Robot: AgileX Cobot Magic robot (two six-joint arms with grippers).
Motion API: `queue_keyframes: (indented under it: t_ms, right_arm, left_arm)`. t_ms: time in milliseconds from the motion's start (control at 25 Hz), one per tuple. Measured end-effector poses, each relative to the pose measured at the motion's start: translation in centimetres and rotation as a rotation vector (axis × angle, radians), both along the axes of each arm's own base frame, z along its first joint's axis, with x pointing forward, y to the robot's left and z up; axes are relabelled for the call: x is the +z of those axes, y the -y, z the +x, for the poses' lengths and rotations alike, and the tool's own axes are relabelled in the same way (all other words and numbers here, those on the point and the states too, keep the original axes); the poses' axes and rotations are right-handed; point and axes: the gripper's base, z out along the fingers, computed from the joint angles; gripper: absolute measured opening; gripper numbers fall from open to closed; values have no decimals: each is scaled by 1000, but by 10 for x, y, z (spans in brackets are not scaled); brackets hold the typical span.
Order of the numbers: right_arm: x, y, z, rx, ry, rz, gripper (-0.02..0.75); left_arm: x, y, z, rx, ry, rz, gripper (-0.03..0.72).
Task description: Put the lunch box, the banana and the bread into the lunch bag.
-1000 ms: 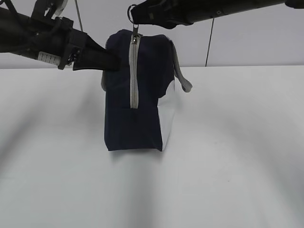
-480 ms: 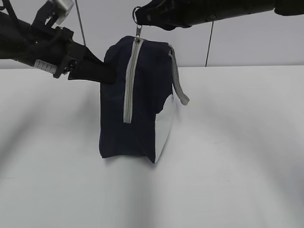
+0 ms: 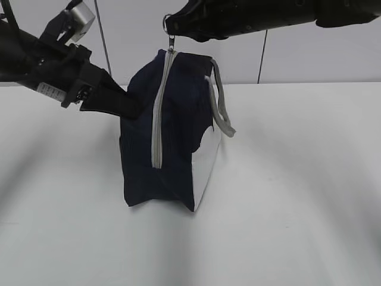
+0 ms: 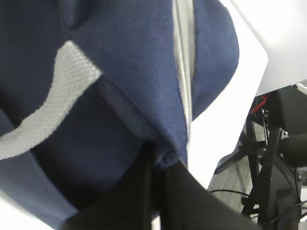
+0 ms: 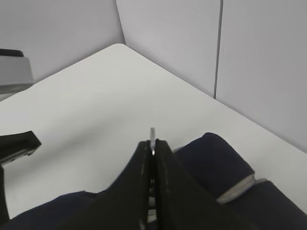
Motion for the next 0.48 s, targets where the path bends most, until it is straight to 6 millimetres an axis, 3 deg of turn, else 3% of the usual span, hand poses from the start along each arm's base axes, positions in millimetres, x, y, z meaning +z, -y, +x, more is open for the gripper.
queue_keyframes:
  t_ms: [240,480]
  right_arm:
    - [-12,10,12,-50,-29,9,-16]
    - [-3,8,13,-22,-13,25,-16]
  left_arm:
    - [-1,-1,-2,-9,-17,13,1]
    - [-1,-1,-1,-5,-16,16,1]
